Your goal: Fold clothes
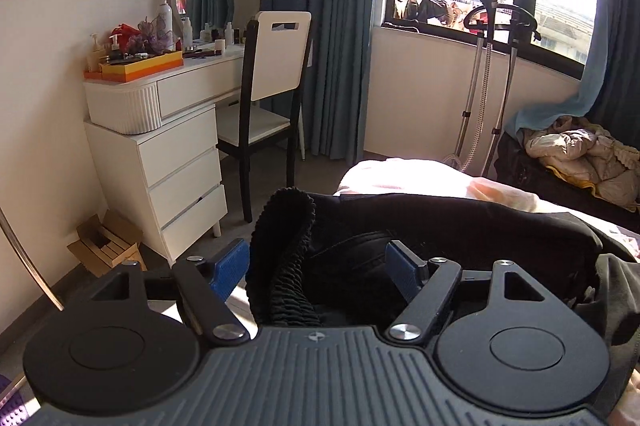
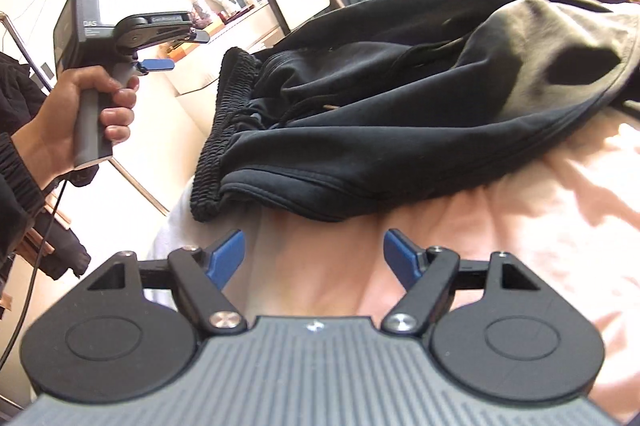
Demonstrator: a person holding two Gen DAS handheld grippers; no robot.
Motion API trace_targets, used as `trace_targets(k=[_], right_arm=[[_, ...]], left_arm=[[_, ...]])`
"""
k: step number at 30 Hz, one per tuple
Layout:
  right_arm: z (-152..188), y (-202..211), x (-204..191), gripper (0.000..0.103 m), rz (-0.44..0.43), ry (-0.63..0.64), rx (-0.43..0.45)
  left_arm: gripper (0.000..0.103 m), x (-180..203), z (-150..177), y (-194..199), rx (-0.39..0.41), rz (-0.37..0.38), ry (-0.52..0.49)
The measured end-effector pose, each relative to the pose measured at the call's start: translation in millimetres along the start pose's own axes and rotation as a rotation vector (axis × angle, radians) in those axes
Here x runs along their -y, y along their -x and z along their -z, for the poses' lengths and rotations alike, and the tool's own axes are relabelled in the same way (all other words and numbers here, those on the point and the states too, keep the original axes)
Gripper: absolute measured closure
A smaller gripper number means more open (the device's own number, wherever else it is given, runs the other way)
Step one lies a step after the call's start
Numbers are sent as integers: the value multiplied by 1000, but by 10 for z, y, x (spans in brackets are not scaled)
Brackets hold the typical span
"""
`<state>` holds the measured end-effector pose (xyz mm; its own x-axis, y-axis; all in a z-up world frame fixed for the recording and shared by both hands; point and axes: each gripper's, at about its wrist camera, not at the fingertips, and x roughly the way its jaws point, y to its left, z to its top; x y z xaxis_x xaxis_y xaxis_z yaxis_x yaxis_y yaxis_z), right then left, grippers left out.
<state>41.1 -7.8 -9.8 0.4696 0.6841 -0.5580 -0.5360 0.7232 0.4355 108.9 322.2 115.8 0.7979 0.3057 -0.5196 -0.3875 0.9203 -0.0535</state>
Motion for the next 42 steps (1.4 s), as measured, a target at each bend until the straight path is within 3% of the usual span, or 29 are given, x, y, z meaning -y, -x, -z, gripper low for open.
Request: trace_targets(k=[4, 8, 13, 17, 25, 29, 32, 34, 36, 40, 42], right_arm=[[178, 418, 290, 26, 99, 25, 52], [276, 730, 461, 26, 207, 113, 113], [340, 1099, 867, 26, 304, 124, 212], [375, 1353, 1267, 24, 416, 112, 309], [304, 1687, 1853, 24, 454, -62, 414], [306, 1703, 2007, 23, 485, -90, 425], [308, 1674, 2135, 21, 527, -113, 427], [317, 1656, 2227, 20, 536, -146, 436], [317, 1624, 2322, 20, 547, -164, 443], [313, 1539, 2518, 20, 546, -187, 434], [315, 1475, 2631, 20, 547, -205, 424]], left_arm=[[25, 617, 289, 500, 24, 139, -39], [25, 1238, 612, 869, 27, 222, -98], [25, 1875, 1042, 1175, 34, 264, -112], [25, 2332, 1241, 1202, 10, 272, -154], [26, 3148, 1411, 801, -45, 279, -333], [26, 3578, 1521, 448, -47, 375, -429], [26, 3883, 1641, 191, 23, 464, -528], [26, 4093, 1717, -26, 28, 478, -578], [30, 4301, 1768, -282, 8, 455, -596], [41, 4662, 1825, -801, 5, 304, -684], [53, 4725, 1852, -1057, -54, 250, -712]])
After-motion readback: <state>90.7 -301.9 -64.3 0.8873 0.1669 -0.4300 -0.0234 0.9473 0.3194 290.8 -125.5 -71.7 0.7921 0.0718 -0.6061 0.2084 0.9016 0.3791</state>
